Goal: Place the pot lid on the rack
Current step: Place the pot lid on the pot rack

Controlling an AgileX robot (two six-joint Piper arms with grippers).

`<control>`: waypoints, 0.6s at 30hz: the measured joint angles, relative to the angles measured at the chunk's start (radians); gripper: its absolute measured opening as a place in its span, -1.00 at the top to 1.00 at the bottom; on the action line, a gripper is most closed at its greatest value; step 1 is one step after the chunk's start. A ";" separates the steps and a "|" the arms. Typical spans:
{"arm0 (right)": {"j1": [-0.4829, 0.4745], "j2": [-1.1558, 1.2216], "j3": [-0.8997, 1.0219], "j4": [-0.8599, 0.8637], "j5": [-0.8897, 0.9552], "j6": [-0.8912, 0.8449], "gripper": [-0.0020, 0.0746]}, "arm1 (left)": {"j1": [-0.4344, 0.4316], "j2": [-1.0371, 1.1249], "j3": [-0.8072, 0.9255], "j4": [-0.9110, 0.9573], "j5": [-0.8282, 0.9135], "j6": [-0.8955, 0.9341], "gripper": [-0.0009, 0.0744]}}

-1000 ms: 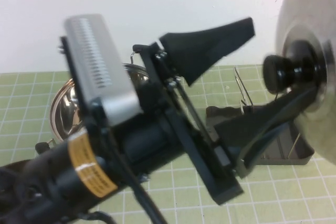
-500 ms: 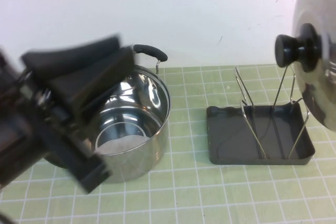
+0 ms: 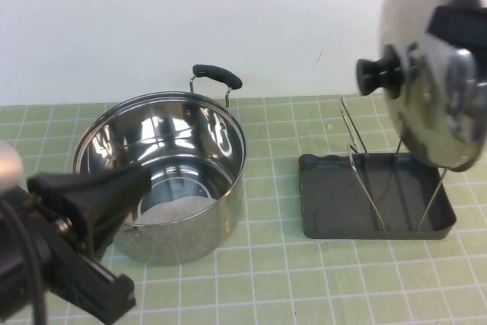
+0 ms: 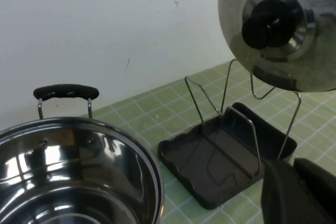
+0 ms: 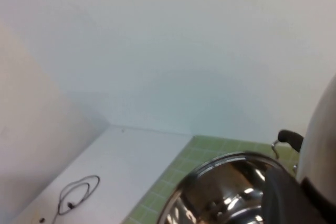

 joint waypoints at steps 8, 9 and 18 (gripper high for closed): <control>0.056 0.204 -0.067 0.004 -0.085 -0.097 0.86 | 0.000 0.000 0.050 -0.010 -0.004 -0.022 0.97; 0.056 0.222 -0.067 0.004 -0.086 -0.099 0.86 | 0.000 0.000 0.057 -0.011 -0.004 -0.022 0.97; 0.056 0.380 -0.067 0.004 -0.071 -0.110 0.86 | 0.000 0.000 0.068 -0.015 0.006 -0.026 0.97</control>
